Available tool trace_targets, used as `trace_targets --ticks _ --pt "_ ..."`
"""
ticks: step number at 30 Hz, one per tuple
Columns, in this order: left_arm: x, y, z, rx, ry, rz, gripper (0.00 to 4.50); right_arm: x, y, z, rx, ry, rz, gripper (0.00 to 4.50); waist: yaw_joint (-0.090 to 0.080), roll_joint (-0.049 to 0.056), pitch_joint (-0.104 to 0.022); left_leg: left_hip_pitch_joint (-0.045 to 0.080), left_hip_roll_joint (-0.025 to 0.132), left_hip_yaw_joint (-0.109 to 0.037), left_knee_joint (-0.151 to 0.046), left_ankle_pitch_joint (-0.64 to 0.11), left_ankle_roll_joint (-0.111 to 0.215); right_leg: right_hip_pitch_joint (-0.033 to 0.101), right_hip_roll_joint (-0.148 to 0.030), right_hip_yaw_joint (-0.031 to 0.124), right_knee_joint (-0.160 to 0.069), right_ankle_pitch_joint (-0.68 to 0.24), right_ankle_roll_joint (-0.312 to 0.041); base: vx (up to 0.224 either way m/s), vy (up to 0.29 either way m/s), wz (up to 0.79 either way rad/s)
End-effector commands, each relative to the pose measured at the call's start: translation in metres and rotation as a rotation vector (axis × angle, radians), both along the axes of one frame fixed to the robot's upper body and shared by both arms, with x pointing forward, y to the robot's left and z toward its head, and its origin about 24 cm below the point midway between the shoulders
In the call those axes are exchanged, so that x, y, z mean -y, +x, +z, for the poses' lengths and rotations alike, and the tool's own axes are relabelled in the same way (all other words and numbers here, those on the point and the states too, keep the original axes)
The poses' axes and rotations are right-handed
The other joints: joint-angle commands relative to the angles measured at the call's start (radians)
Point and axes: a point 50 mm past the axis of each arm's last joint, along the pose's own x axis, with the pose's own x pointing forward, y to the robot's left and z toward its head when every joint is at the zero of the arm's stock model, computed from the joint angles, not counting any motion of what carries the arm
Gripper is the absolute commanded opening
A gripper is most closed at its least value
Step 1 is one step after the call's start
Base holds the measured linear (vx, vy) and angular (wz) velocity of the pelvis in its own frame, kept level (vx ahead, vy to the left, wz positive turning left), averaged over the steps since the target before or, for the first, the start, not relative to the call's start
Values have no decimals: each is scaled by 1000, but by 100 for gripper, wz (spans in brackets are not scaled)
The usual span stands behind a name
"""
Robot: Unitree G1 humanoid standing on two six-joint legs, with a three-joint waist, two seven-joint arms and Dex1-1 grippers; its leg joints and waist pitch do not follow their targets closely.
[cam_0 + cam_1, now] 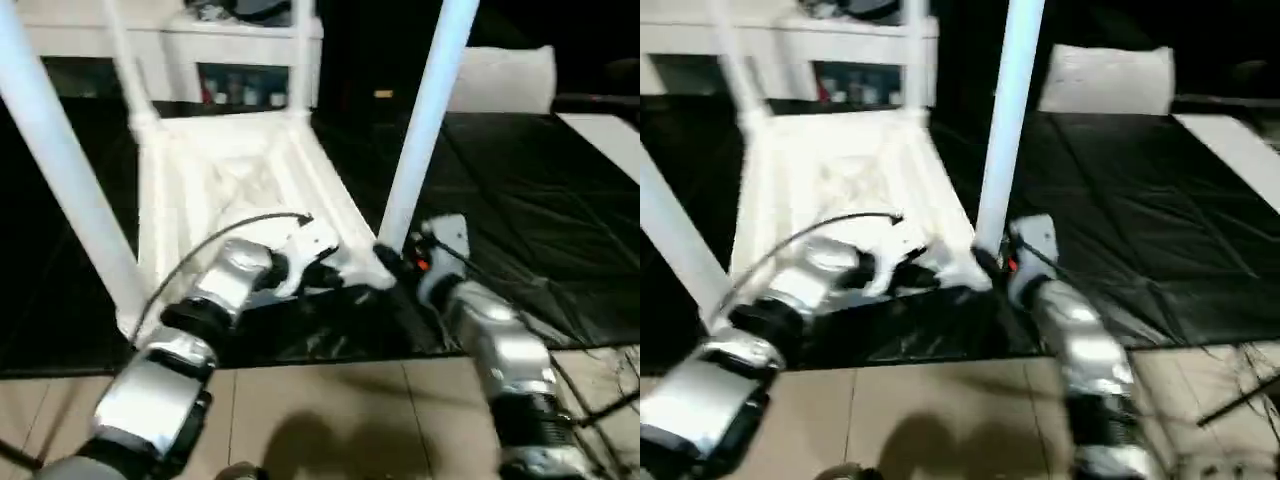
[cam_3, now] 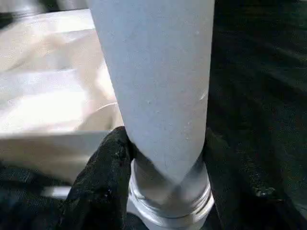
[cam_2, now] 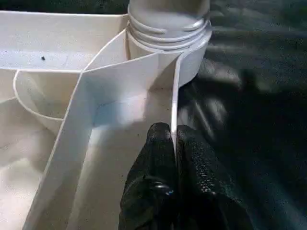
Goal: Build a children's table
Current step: Rotate leg to tighten
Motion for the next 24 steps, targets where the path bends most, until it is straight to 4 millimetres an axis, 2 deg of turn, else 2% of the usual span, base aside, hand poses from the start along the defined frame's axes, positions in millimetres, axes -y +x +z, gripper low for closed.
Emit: trace_targets --ticks 1,2,3,4,5,6,7,8,9,10,11,13,14,16,17,19,20,21,22,24 --pt "52 -5 24 105 -123 -79 0 -64 -12 -2 -43 109 244 191 -11 9 -46 46 87 -69 -133 -859 -167 0 -57 22 -61 -496 -97 0 0 0" --pt "52 -5 23 109 -120 -83 0 -64 -12 -1 -35 121 238 247 -12 -2 -44 70 72 -59 -104 -820 -148 -28 -78 32 -93 -563 -95 0 0 0" --pt "50 -6 23 112 -113 -96 0 -62 -11 1 -22 132 229 261 -12 -5 -44 74 66 -60 -89 -786 -131 -31 -90 33 -107 -605 -87 0 0 0" --pt "43 -7 21 112 -104 -122 0 -53 -11 3 7 153 218 260 -7 -12 -40 72 63 -63 -71 -701 -95 -26 -112 31 -130 -696 -62 0 0 0" --pt "39 -7 20 109 -102 -123 0 -48 -11 4 24 152 218 267 -3 -10 -40 63 65 -67 -67 -636 -73 -16 -122 28 -136 -728 -45 0 0 0" --pt "36 -6 20 108 -102 -119 0 -45 -12 5 34 149 219 282 -2 -8 -42 56 70 -70 -73 -623 -72 -8 -119 27 -131 -711 -42 0 0 0" --pt "30 -6 19 112 -96 -122 0 -38 -13 6 52 148 225 298 -3 -5 -42 52 75 -72 -82 -628 -78 -6 -111 27 -125 -680 -43 0 0 0" --pt "26 -5 19 115 -92 -122 0 -34 -13 7 58 148 225 307 -8 0 -49 43 85 -76 -107 -669 -109 1 -91 31 -96 -524 -68 0 0 0" --pt "24 -5 19 116 -89 -124 0 -31 -13 8 66 148 224 311 -7 1 -52 42 86 -74 -111 -670 -115 0 -89 36 -88 -471 -83 0 0 0" --pt "18 -5 19 117 -85 -132 0 -24 -13 10 83 143 234 317 -8 -2 -53 39 85 -69 -114 -658 -117 -5 -88 43 -77 -396 -113 0 0 0" --pt "13 -5 19 118 -82 -142 0 -18 -14 11 97 137 247 330 -4 -8 -59 33 84 -63 -111 -604 -99 1 -92 52 -69 -336 -136 0 0 0" --pt "7 -6 19 115 -76 -160 0 -10 -15 13 116 120 277 353 1 -12 -61 27 81 -51 -105 -521 -69 0 -97 62 -66 -276 -165 0 0 0" --pt "0 -7 18 113 -66 -197 0 -1 -16 14 133 96 321 358 7 -14 -63 21 79 -41 -97 -421 -21 7 -99 65 -62 -241 -187 0 0 0" --pt "-8 -9 18 111 -50 -250 0 10 -19 17 146 72 385 376 15 -17 -67 22 78 -33 -88 -365 12 8 -99 66 -64 -244 -192 0 0 0" --pt "-13 -11 18 107 -34 -297 0 17 -21 19 152 53 441 389 21 -20 -72 16 77 -29 -81 -320 33 9 -99 70 -57 -218 -199 31 -58 5" --pt "-15 -12 18 104 -27 -316 0 19 -22 19 155 44 461 403 28 -17 -73 18 81 -26 -77 -290 49 4 -95 69 -52 -197 -214 34 -65 4" --pt "-25 -14 18 84 12 -383 0 29 -25 23 151 17 546 420 37 -17 -74 14 78 -21 -71 -255 59 4 -91 69 -45 -169 -230 44 -74 3" --pt "-25 -14 18 84 12 -385 0 29 -25 23 151 17 548 420 40 -19 -75 13 77 -20 -69 -246 63 4 -89 70 -41 -151 -236 44 -74 3" --pt "-28 -15 18 75 22 -401 0 32 -26 24 150 13 571 431 45 -19 -81 6 78 -19 -64 -194 77 13 -90 69 -27 -84 -252 42 -66 -1" --pt "-34 -17 20 62 33 -462 0 38 -27 28 146 -4 638 445 60 -15 -84 6 79 -14 -56 -116 104 11 -82 62 -10 28 -279 0 0 0"
